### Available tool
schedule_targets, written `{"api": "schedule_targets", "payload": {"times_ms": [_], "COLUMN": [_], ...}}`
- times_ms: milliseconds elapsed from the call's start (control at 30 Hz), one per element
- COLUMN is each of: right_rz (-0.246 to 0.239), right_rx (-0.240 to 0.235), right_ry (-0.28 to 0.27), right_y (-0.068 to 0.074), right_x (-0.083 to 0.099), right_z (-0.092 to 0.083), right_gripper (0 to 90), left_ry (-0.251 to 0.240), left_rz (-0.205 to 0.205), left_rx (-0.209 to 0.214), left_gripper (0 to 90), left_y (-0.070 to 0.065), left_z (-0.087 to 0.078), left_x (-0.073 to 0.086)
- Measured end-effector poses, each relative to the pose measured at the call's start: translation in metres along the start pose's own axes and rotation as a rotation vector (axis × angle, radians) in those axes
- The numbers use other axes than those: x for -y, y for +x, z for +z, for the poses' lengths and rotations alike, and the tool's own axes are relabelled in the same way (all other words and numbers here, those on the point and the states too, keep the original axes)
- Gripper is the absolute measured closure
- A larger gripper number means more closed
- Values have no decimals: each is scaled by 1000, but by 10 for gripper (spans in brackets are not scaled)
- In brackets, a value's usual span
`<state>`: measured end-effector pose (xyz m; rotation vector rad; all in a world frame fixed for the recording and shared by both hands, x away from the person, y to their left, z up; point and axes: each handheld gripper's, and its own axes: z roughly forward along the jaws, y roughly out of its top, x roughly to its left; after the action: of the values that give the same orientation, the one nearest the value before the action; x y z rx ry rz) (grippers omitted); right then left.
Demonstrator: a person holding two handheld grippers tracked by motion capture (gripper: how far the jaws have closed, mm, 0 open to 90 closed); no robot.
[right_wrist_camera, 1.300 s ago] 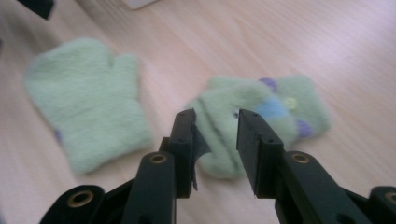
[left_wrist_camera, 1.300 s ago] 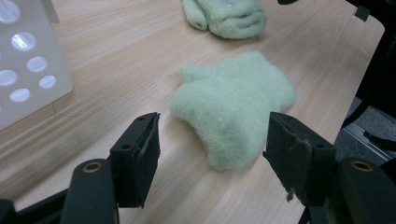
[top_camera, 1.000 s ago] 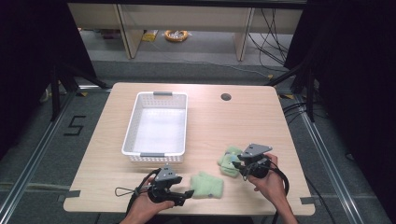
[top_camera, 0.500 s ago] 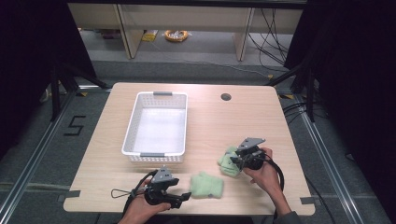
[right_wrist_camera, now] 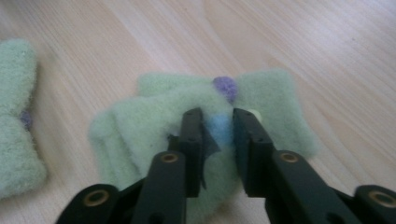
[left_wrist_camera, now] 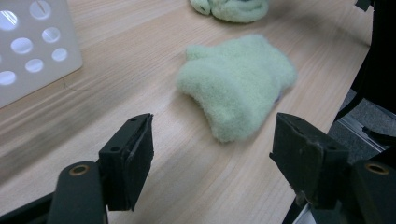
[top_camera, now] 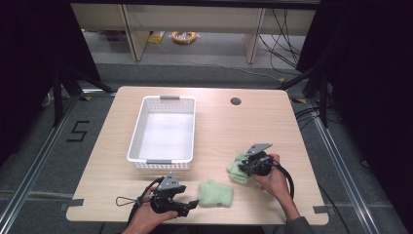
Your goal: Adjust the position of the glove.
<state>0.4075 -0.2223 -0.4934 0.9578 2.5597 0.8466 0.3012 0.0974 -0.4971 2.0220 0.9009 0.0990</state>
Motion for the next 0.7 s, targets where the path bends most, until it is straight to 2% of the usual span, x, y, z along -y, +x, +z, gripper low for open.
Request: {"api": "schedule_targets", "payload": {"times_ms": [33, 67, 133, 167, 233, 367, 400, 467, 500, 533, 567, 600, 633, 700], "right_rz": [0, -15, -6, 23, 25, 42, 37, 62, 55, 72, 54, 52, 60, 48], "right_rx": [0, 10, 0, 2, -6, -13, -18, -20, -20, -25, -22, -33, -21, -33], "right_ry": [0, 8, 7, -12, -4, -54, -50, -83, -102, -116, -136, -129, -136, -153], "right_y": [0, -1, -1, 1, 0, 1, 1, 3, 3, 5, 5, 6, 8, 10], "right_x": [0, 0, 0, 1, 1, 1, 1, 1, 0, -1, -1, -2, -2, -4], "right_z": [0, 0, -1, 0, -3, -8, -12, -18, -21, -27, -29, -34, -38, -43], "right_gripper": [777, 821, 834, 841, 852, 867, 868, 869, 870, 871, 871, 872, 873, 873], "left_ry": [0, 0, 16, 2, 2, -1, -11, -4, 0, 4, 1, -14, -14, -7], "left_rz": [0, 3, 23, 8, 9, 12, 7, 3, 3, 17, 17, 3, 6, 16], "left_rx": [0, 0, -8, -1, 3, 7, 2, 0, 4, 2, 2, 3, 4, 5], "left_gripper": [289, 290, 290, 290, 290, 290, 290, 290, 290, 290, 290, 290, 290, 291], "left_y": [0, 1, 3, 2, 2, 3, 3, 3, 3, 4, 4, 3, 3, 3], "left_z": [0, 0, -2, -1, -1, 0, 1, 1, 0, 0, 0, 1, 1, 1], "left_x": [0, 0, 0, 0, 0, 0, 1, 2, 2, 2, 2, 1, 1, 1]}}
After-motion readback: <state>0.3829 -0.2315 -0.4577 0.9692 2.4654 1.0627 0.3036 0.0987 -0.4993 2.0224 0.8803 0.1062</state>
